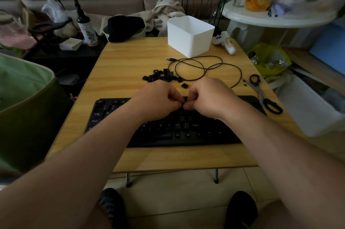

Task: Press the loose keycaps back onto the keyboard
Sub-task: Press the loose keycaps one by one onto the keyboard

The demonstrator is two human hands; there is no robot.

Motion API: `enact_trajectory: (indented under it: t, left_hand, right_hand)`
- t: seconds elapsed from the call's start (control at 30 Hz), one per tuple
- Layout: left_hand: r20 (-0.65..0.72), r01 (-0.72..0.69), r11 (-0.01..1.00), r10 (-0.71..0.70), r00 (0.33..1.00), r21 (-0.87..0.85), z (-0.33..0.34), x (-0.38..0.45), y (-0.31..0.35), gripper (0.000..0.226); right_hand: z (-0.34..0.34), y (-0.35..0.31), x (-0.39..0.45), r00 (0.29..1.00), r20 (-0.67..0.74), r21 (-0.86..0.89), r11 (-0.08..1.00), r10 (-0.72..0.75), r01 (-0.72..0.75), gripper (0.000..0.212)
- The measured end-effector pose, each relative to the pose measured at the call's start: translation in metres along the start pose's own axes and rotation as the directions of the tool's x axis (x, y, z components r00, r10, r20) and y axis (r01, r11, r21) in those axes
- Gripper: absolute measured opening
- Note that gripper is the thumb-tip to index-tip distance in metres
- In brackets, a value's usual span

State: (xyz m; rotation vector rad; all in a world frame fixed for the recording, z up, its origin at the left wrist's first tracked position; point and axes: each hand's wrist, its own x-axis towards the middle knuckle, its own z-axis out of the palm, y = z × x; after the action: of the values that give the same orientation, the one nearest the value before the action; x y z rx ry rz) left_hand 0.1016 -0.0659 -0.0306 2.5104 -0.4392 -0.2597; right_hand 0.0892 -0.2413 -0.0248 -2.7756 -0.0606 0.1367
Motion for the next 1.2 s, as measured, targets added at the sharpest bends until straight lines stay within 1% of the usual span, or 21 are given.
enact_trajectory:
  t: [0.03,0.13,0.2,0.23,0.3,0.4,0.47,0.6,0.73,0.8,0.87,0.93,1.0,1.1,1.17,1.2]
  left_hand:
    - [0.0,0.0,1.0,0.0,1.0,0.001,0.0,0.0,0.0,0.015]
    - [-0.001,0.002,1.0,-0.002,1.0,0.011,0.001,0.001,-0.001,0.017]
    - [-0.001,0.005,1.0,-0.005,1.0,0.007,0.001,0.001,-0.001,0.016]
    - [-0.002,0.005,1.0,-0.005,1.0,0.002,0.001,0.001,-0.001,0.015]
    - [-0.012,0.004,1.0,-0.004,1.0,-0.021,0.001,0.002,-0.001,0.013]
    - [-0.047,0.01,0.999,-0.012,0.999,-0.038,-0.001,0.005,-0.003,0.011]
    - [-0.074,0.014,0.999,-0.017,0.997,-0.034,-0.001,0.008,-0.006,0.012]
    - [-0.128,0.027,0.999,-0.03,0.991,-0.028,0.001,0.018,-0.01,0.013]
    - [-0.158,0.019,0.998,-0.009,0.987,0.065,0.009,0.036,-0.012,0.028]
    - [-0.169,0.012,0.991,0.01,0.986,0.13,0.014,0.044,-0.008,0.037]
    - [-0.149,0.008,0.977,0.025,0.988,0.215,0.018,0.052,-0.004,0.044]
    - [-0.092,-0.01,0.968,0.034,0.995,0.25,0.022,0.058,-0.001,0.047]
    - [-0.076,-0.031,0.965,0.053,0.996,0.259,0.023,0.063,0.001,0.043]
    - [-0.115,-0.052,0.961,0.086,0.99,0.271,0.024,0.067,0.001,0.029]
    - [-0.149,-0.057,0.955,0.105,0.983,0.292,0.024,0.067,0.002,0.024]
    - [-0.167,-0.056,0.956,0.108,0.98,0.288,0.023,0.067,0.002,0.025]
  right_hand:
    - [0.001,0.001,0.001,1.0,-0.007,-0.015,1.0,-0.007,0.007,0.021]
    - [0.006,-0.004,0.0,0.996,-0.048,-0.164,0.984,-0.074,0.065,0.026]
    - [0.006,-0.003,0.002,0.996,-0.038,-0.177,0.981,-0.081,0.073,0.024]
    - [0.005,0.0,0.003,0.997,-0.02,-0.139,0.988,-0.069,0.065,0.023]
    - [0.001,0.008,0.005,0.999,0.021,-0.006,0.999,-0.046,0.046,0.019]
    - [-0.005,0.017,0.008,0.999,-0.026,0.152,0.988,-0.02,0.024,0.023]
    - [-0.006,0.02,0.009,0.999,-0.05,0.206,0.978,0.002,0.008,0.024]
    - [0.001,0.017,0.011,1.0,-0.006,0.137,0.99,0.028,-0.027,0.022]
    - [-0.001,0.014,0.013,0.999,-0.019,0.16,0.987,0.026,-0.023,0.021]
    - [-0.001,0.014,0.014,1.0,-0.016,0.136,0.991,0.021,-0.019,0.021]
    - [0.0,0.015,0.015,0.999,-0.041,0.163,0.987,0.013,-0.007,0.021]
    - [0.001,0.017,0.016,0.997,-0.075,0.226,0.974,0.024,-0.006,0.024]
    - [0.002,0.02,0.016,0.993,-0.115,0.253,0.967,0.038,-0.008,0.027]
    - [0.002,0.024,0.016,0.985,-0.166,0.257,0.966,0.05,-0.005,0.032]
    - [0.001,0.026,0.017,0.979,-0.194,0.26,0.966,0.056,-0.004,0.029]
    - [0.001,0.027,0.017,0.975,-0.214,0.256,0.967,0.054,0.003,0.026]
